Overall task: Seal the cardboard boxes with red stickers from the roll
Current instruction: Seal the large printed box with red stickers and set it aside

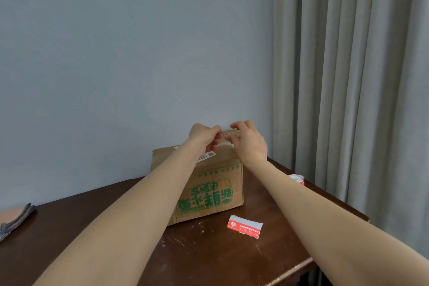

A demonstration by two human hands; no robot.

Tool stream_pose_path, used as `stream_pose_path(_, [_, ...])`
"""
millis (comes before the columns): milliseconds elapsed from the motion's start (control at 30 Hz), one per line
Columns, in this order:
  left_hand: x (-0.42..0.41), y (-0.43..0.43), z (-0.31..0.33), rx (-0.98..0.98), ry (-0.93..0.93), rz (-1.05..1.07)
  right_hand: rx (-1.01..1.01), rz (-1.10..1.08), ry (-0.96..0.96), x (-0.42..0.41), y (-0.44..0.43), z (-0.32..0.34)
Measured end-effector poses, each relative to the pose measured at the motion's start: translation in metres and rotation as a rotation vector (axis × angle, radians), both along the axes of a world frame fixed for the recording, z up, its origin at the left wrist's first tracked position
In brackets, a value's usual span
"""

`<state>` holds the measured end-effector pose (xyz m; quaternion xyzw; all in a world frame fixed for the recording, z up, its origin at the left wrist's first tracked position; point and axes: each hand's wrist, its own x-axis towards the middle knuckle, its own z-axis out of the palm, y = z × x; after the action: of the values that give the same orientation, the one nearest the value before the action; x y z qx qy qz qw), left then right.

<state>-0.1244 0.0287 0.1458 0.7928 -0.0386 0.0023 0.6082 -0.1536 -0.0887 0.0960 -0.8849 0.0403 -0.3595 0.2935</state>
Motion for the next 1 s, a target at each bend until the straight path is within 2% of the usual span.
stream_pose_path(133, [0.010,0.011,0.005,0.073,-0.125,-0.068,0.113,-0.035,0.047,0.002,-0.009,-0.005])
stream_pose_path(333, [0.010,0.022,0.009,0.140,-0.248,-0.221,0.769,0.101,0.140,0.008,-0.013,-0.002])
stream_pose_path(467, [0.010,0.027,0.011,0.124,-0.248,-0.256,1.048,0.200,0.160,0.005,-0.012,0.003])
stream_pose_path(667, [0.011,0.036,0.010,0.126,-0.229,-0.238,1.070,0.272,0.117,0.005,-0.012,0.005])
stream_pose_path(1000, [0.016,0.036,0.002,0.143,-0.169,-0.132,0.968,0.222,0.097,0.015,-0.011,0.010])
